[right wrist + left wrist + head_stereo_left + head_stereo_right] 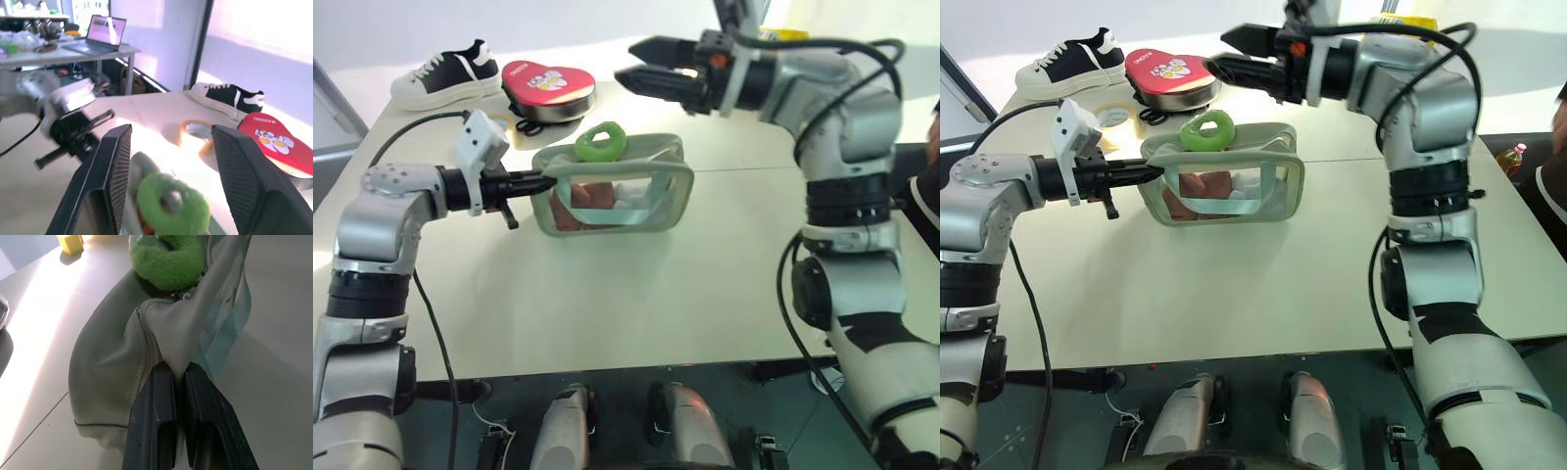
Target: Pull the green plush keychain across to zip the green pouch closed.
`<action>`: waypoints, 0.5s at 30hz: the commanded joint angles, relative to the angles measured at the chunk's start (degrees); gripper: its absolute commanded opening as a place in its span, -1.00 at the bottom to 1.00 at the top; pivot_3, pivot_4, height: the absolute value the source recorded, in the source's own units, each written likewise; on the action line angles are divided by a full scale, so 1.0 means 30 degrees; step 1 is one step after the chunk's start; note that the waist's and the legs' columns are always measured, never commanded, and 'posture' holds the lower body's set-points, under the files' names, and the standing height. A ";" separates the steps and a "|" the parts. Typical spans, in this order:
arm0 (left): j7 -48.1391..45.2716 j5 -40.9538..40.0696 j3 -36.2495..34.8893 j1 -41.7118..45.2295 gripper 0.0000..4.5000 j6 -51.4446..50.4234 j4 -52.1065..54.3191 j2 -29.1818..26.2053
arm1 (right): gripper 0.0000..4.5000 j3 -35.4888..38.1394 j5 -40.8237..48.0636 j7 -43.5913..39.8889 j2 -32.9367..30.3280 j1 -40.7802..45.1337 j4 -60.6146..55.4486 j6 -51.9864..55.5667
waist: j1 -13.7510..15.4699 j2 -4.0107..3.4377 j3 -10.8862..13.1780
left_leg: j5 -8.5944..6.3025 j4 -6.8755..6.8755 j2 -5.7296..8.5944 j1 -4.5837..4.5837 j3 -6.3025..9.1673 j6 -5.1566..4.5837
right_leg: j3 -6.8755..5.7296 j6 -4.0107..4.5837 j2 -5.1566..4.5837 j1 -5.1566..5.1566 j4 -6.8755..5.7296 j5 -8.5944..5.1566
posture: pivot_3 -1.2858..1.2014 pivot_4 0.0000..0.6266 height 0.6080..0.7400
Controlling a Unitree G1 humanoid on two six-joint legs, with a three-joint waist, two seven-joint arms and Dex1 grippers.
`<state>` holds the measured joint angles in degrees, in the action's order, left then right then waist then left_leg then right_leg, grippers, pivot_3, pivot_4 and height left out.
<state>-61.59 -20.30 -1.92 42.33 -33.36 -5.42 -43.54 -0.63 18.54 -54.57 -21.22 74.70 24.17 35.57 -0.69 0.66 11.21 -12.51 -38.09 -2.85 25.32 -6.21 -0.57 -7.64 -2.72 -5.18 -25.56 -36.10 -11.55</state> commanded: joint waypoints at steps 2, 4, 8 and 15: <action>0.0109 -0.0408 -0.0352 0.0453 -1.00 0.0179 0.0514 0.0048 | 0.16 -0.1649 -0.2290 0.1007 0.0669 0.0844 0.3639 -0.2000 | 0.0004 -0.0002 0.0001 | -0.0003 0.0000 0.0015 0.0011 -0.0003 -0.0005 | 0.0001 0.0000 -0.0015 -0.0006 0.0000 0.0000 | 0.03 -0.52 1.00; 0.0142 -0.0429 -0.0333 0.0432 -1.00 0.0190 0.0547 0.0047 | 0.16 -0.2091 -0.2924 0.1115 0.0978 0.0991 0.5027 -0.2582 | -0.0002 -0.0003 0.0002 | -0.0006 0.0000 0.0021 0.0017 -0.0011 -0.0013 | 0.0001 -0.0001 -0.0020 -0.0009 -0.0003 0.0000 | 0.03 -0.52 1.00; 0.0140 -0.0449 -0.0416 0.0241 -1.00 0.0216 0.0651 -0.0099 | 0.16 -0.2462 -0.3523 0.0647 0.1226 0.1185 0.6301 -0.3029 | -0.0013 -0.0003 0.0002 | -0.0008 0.0002 0.0024 0.0028 -0.0020 -0.0018 | 0.0003 -0.0002 -0.0019 -0.0020 -0.0005 0.0001 | 0.03 -0.52 1.00; 0.0236 -0.0437 -0.0480 0.0084 -1.00 0.0217 0.0722 -0.0179 | -0.07 -0.2157 -0.3412 0.0075 0.1585 0.1353 0.6580 -0.2754 | -0.0040 -0.0003 0.0002 | -0.0008 0.0002 0.0019 0.0022 -0.0013 -0.0018 | 0.0003 -0.0003 -0.0017 -0.0019 -0.0009 0.0001 | 0.03 -0.52 1.00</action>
<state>-61.01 -20.63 -1.90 42.38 -33.33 -5.41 -43.56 -8.34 7.85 -54.07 -16.55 76.62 44.77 27.50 -0.81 0.65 11.22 -12.54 -38.09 -2.80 25.39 -6.25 -0.62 -7.63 -2.73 -5.23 -25.62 -36.12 -11.55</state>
